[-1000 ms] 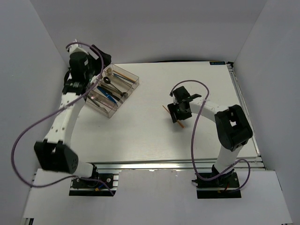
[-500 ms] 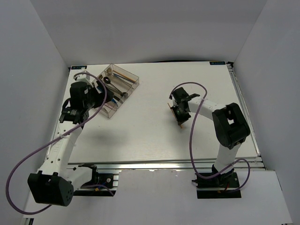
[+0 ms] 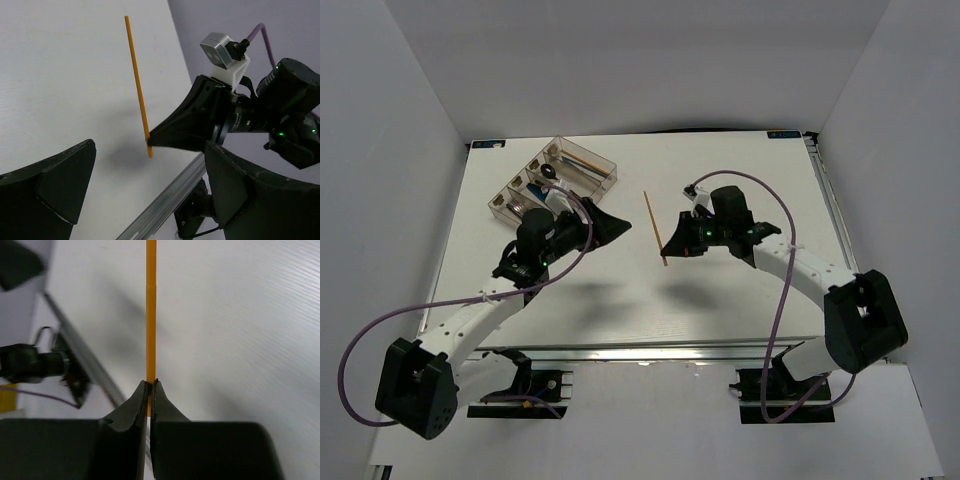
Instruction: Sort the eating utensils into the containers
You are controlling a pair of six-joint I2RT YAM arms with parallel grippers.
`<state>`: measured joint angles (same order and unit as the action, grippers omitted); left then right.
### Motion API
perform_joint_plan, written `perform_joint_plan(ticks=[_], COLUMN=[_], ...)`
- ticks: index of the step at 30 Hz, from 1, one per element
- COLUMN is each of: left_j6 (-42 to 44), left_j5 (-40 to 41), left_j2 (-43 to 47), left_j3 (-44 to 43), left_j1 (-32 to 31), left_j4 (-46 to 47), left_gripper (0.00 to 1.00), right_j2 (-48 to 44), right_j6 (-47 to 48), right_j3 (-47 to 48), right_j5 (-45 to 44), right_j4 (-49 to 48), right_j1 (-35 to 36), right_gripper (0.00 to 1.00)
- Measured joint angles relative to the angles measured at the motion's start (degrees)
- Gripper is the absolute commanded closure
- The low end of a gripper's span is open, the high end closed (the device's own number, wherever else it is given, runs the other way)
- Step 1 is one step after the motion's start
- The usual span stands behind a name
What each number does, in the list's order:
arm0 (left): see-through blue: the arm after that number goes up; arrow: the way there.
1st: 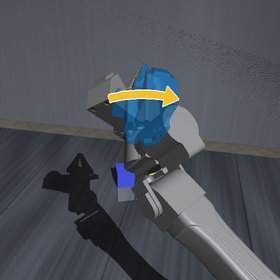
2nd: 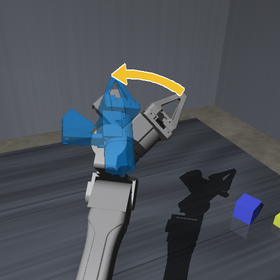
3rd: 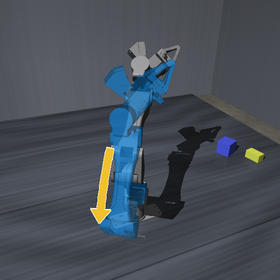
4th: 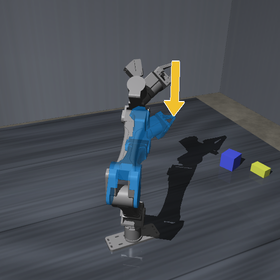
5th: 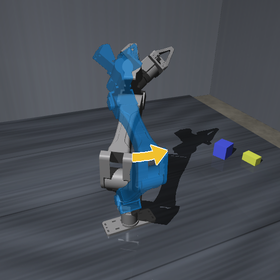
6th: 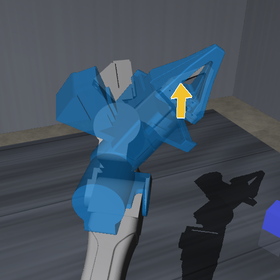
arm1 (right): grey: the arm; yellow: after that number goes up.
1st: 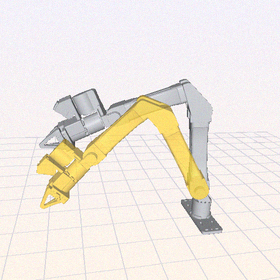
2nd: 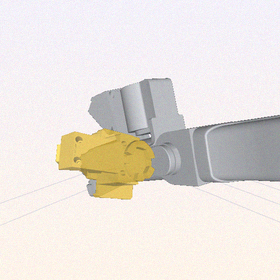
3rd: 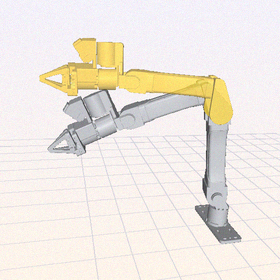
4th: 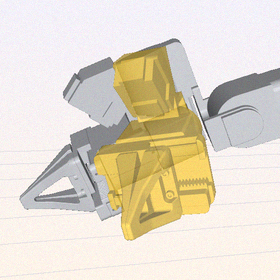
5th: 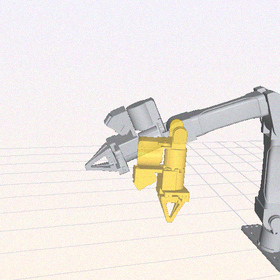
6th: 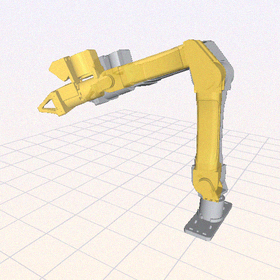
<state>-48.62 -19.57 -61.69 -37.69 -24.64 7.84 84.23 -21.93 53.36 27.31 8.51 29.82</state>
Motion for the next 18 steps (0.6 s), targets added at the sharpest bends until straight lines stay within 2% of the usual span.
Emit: perform_joint_plan(ticks=[3,7,9,12,15,16,17,18], left_j6=[-2.0,-3.7,-4.3,-4.6,-5.3,-5.5,-5.9,-6.0], left_j5=[0.0,0.0,0.1,0.3,0.3,0.3,0.3,0.3], left_j2=[-2.0,-5.3,-6.4,-7.7,-8.9,-9.3,-9.6,-10.0], left_j3=[0.0,0.0,-0.1,-0.2,-0.2,-0.2,-0.2,-0.3], left_j1=[-1.3,-2.5,-3.1,-3.8,-4.1,-4.2,-4.2,-4.2], left_j4=[5.8,10.9,12.4,13.8,14.5,14.9,15.2,15.6], left_gripper=[0.02,0.03,0.12,0.18,0.49,0.75,0.88,1.0], right_j2=[-2.3,-2.2,-2.2,-2.4,-2.6,-2.6,-2.5,-2.5], right_j6=[-5.9,-10.5,-11.6,-12.7,-13.1,-13.2,-13.3,-13.4], right_j3=[-1.6,-1.7,-1.7,-1.7,-1.7,-1.6,-1.6,-1.5], right_j5=[8.7,15.6,17.7,19.5,20.6,20.8,20.9,20.9], right_j4=[-8.7,-14.1,-15.6,-16.6,-17.2,-17.2,-17.3,-17.3], right_j1=[0.8,2.3,3.1,4.2,5.2,5.4,5.7,5.9], right_gripper=[1.0,1.0,1.0,1.0,1.0,1.0,1.0,0.93])
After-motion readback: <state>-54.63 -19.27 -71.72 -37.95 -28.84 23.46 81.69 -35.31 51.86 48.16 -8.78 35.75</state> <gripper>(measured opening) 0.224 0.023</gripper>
